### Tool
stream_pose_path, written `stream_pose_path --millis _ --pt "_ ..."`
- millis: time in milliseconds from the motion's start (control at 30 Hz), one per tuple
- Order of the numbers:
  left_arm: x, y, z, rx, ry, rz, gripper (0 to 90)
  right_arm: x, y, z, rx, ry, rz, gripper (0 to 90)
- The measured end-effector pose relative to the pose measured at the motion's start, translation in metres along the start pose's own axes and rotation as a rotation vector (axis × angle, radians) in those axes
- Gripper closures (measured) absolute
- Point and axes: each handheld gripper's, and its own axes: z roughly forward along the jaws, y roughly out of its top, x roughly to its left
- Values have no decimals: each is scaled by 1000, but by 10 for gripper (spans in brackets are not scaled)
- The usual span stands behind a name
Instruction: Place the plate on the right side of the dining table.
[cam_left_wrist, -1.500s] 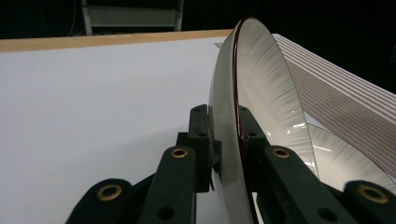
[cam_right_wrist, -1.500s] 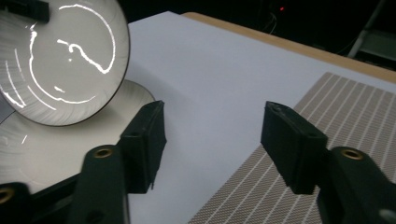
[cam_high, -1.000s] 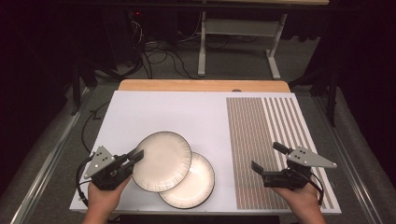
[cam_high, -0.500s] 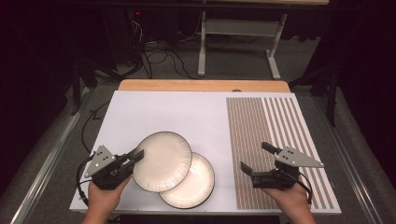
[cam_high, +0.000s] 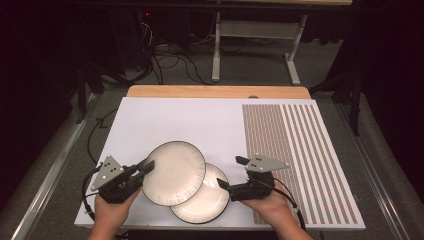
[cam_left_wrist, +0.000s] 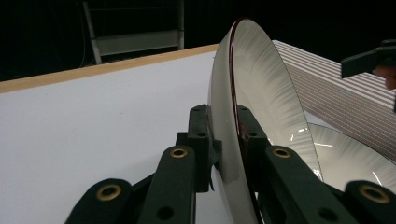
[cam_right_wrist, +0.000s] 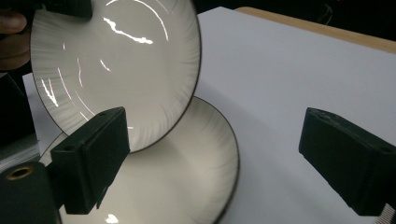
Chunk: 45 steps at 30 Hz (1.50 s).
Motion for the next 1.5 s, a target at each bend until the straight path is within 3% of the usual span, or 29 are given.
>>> stream_pose_path --millis 67,100,167,267,433,567,800,1067,1267,1500 --pt "0 0 0 2 0 2 799 3 2 13 16 22 2 151" --pt "0 0 0 2 0 2 799 3 2 13 16 22 2 151" --pt "0 0 0 -1 1 -1 800 8 5 32 45 47 13 170" --pt "0 0 0 0 0 -1 799 11 8 47 72 64 34 189" --pt "0 0 0 3 -3 9 799 14 12 62 89 94 58 253" --pt "-1 1 0 1 -4 17 799 14 15 74 122 102 75 356" --pt "-3 1 1 -10 -8 39 800 19 15 79 167 105 94 482" --pt "-5 1 0 -12 -3 52 800 17 14 81 175 95 105 606" --pt "-5 1 1 -12 -9 42 801 16 13 84 196 90 96 665" --pt "-4 3 1 17 -15 9 803 11 11 81 190 116 145 724"
